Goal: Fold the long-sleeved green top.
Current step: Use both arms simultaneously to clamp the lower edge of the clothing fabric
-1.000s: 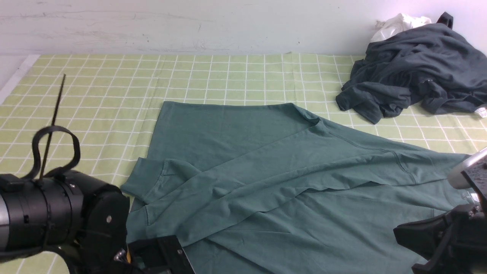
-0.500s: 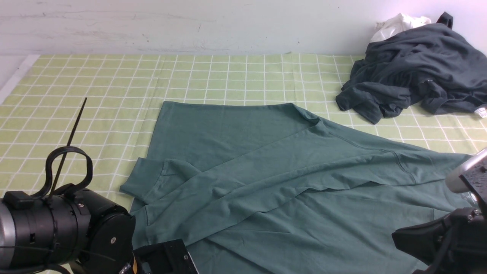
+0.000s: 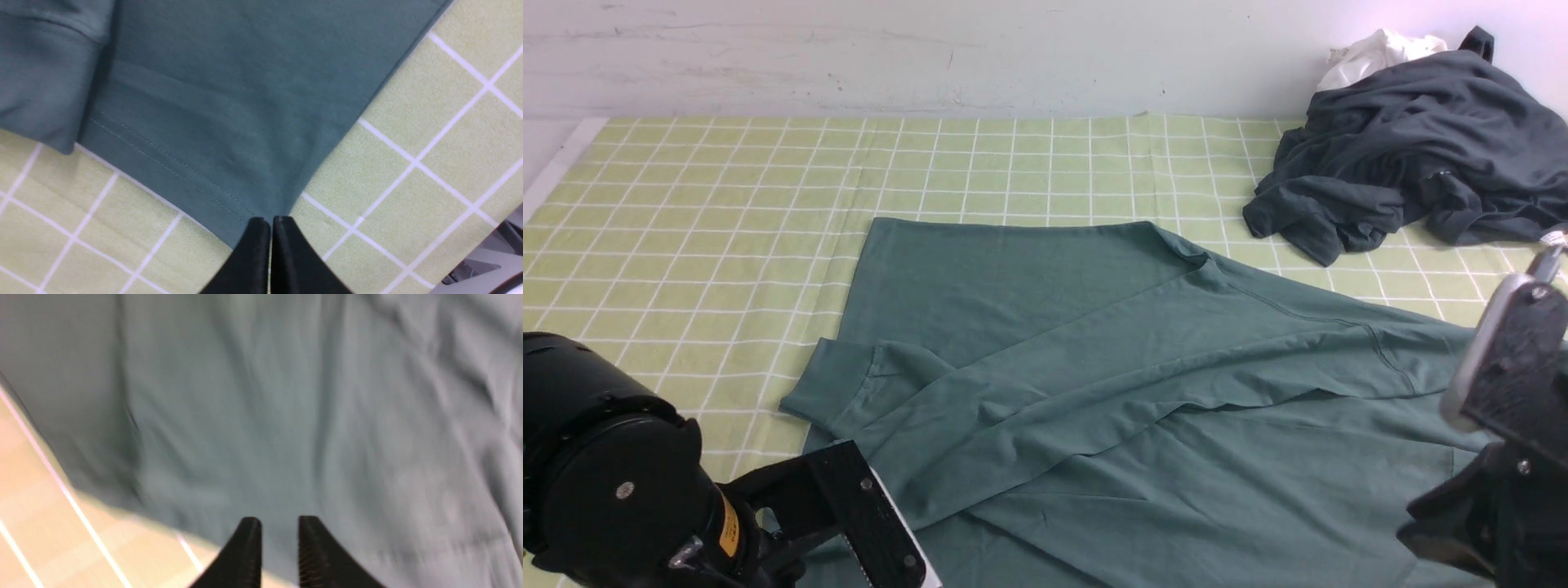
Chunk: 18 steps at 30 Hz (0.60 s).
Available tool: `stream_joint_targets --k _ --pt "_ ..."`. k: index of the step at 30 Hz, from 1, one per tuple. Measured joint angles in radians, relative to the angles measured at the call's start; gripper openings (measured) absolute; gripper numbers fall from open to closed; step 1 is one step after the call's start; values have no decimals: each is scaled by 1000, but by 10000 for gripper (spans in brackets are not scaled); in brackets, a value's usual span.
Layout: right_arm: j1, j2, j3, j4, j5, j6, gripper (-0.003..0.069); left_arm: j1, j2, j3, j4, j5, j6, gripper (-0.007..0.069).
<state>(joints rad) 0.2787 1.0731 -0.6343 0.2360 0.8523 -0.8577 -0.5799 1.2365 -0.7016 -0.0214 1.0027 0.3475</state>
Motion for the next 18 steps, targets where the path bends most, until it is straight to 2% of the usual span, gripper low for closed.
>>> stream_joint_targets --k 1,3,6,12,18 --pt "0 11 2 -12 1 -1 169 0 -1 0 0 -1 -1 -4" --pt "0 70 14 -119 9 -3 239 0 -3 0 -1 -4 -8 -4" --pt "0 117 17 -202 15 -10 276 0 -3 4 -37 -12 -15 -4" --pt "0 126 45 -226 -18 -70 283 0 -3 34 -147 -33 -16 -4" --pt "0 135 160 -249 -219 -128 283 0 -3 38 -165 -55 -14 -4"
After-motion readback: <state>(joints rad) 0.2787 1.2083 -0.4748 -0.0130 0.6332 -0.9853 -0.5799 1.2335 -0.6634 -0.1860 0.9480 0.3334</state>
